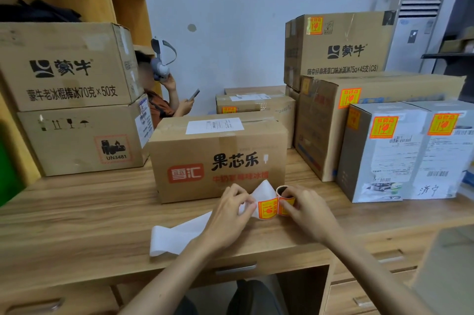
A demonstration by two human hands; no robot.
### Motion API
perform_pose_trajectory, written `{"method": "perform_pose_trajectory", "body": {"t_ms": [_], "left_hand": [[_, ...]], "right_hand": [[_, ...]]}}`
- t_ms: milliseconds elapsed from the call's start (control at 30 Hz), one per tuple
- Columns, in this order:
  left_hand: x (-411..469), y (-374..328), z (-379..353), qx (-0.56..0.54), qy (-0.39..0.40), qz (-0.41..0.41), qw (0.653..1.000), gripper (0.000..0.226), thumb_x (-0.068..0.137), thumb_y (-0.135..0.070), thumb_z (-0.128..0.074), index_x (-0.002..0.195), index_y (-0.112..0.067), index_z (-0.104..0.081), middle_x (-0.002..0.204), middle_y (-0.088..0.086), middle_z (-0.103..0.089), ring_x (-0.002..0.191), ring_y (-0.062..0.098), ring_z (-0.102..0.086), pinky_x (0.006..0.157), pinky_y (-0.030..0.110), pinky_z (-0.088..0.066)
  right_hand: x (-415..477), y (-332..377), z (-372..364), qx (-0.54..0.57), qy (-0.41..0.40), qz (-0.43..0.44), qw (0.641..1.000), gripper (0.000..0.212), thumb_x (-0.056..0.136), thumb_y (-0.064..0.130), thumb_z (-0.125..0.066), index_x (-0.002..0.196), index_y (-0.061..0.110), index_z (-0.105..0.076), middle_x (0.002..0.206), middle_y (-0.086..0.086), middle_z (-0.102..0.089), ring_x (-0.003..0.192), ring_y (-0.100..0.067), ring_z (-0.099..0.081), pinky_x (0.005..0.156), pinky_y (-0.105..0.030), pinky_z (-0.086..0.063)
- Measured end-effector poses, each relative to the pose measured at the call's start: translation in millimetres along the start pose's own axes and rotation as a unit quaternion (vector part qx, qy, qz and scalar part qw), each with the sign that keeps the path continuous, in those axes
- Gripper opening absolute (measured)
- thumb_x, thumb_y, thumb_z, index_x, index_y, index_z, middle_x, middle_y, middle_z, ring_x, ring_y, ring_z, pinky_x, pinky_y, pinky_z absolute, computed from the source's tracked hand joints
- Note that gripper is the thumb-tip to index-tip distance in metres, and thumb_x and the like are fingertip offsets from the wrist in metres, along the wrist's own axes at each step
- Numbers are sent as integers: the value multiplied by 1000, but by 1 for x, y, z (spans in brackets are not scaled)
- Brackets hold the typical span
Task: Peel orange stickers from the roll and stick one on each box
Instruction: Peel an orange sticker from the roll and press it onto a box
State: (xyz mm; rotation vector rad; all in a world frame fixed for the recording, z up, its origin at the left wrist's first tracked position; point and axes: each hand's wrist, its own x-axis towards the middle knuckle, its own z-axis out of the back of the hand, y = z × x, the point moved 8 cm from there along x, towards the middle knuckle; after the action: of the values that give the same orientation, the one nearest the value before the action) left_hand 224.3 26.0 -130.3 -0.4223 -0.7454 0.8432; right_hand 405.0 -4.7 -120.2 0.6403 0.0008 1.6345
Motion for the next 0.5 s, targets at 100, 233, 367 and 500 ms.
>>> {"method": "perform_pose_trajectory", "body": {"t_ms": [100,233,367,500], "left_hand": [[-3,7,-5,-54,3,25,998,14,103,-32,-56,97,-25,-67,108,-15,-52,111,3,-50,90,22,-45],[-5,10,-9,-96,-5,28,995,15,104,-31,-54,100,-25,-67,107,-13,-57,109,5,-54,92,27,-49],[-5,8,-12,-94,11,6,995,16,105,-31,-51,103,-26,-66,105,-13,-57,107,6,-54,91,33,-50],[-7,6,-13,-104,33,-9,994,17,106,-30,-50,107,-26,-67,105,-13,-56,108,9,-53,91,35,-49]], "right_hand": [[-7,10,4,-11,-64,26,998,19,93,30,-64,109,21,-59,113,9,-50,82,-9,-60,62,-22,-49],[-21,28,7,-51,-143,53,987,21,89,27,-69,98,20,-52,103,5,-48,57,-11,-53,43,-24,-47],[-31,44,-12,-34,-143,68,987,28,94,48,-46,91,22,-55,96,8,-53,59,-10,-55,42,-22,-42],[-30,43,-29,24,-135,48,989,37,94,57,-41,90,23,-55,96,10,-55,65,-8,-59,47,-20,-43]]}}
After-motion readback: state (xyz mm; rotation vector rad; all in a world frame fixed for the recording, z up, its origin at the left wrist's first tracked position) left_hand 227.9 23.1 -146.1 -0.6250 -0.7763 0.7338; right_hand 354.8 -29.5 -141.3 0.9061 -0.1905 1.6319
